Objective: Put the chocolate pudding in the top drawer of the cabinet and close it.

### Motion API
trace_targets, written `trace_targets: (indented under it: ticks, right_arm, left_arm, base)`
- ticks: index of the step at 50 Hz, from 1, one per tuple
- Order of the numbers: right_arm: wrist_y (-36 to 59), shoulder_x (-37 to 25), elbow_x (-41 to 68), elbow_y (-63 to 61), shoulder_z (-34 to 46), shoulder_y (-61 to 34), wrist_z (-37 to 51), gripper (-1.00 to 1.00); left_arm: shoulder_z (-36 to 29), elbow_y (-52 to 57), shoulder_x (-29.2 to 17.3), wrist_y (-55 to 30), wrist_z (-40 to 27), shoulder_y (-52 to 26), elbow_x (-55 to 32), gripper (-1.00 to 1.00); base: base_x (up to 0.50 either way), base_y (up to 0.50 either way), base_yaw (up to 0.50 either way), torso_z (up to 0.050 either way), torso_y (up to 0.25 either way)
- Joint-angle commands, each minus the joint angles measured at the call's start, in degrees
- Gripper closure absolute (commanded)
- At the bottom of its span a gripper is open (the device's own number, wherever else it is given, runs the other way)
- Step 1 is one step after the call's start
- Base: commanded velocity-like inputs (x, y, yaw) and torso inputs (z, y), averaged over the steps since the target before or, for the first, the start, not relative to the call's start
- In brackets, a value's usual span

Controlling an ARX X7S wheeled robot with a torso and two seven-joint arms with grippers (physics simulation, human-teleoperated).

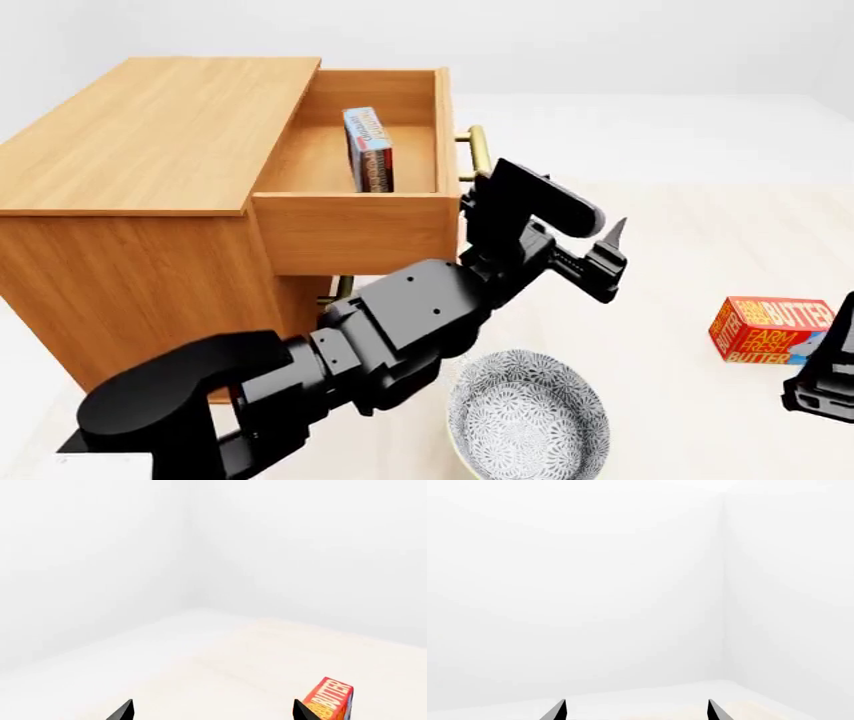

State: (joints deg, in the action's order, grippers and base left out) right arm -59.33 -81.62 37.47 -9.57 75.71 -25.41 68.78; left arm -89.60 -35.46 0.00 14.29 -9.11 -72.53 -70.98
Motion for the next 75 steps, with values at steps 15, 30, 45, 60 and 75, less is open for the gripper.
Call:
trace_targets:
  ticks: [15,30,45,60,75]
  right_arm:
    - [5.5,-2.1,5.3,-6.1,-4.8,-1.9,-2.9,-1.0]
    - [9.4,-0.7,5.7,-6.4,-5.5,-2.8,-3.9,-1.0]
    - [12.8,1.8,5.8,-6.0,-6.2,-3.9,-4.3,-1.0]
    - [11.6,1.1,5.5,-6.0,-6.2,-2.9,-4.1,-1.0]
    - [10.1,0.3,5.6,-5.7,-6.0,-1.8,-4.4,-1.0]
  left_arm:
    - [0.6,-9.3,0.0,-0.2,-5.9,-0.7,-1.7,-1.0]
    - [0.7,-16.2,0.0,-0.3,-5.6,-0.8,-4.4,-1.0]
    - [1.0,-23.5,0.0,0.8,-4.3,-0.4,-5.4,-1.0]
    - [0.7,-16.6,-6.2,2.6,-7.1,0.9,-4.3,-1.0]
    - [-1.0,2.1,-17.8,2.8,-15.4,0.7,-1.7,-1.0]
  base:
    - [0.0,0.0,0.0,0.0,0.0]
    - [0.0,0.0,0.0,0.0,0.0]
    - [0.01,0.0,0.0,0.0,0.0]
    - [0.01,0.0,0.0,0.0,0.0]
    - [0.0,0.0,0.0,0.0,0.0]
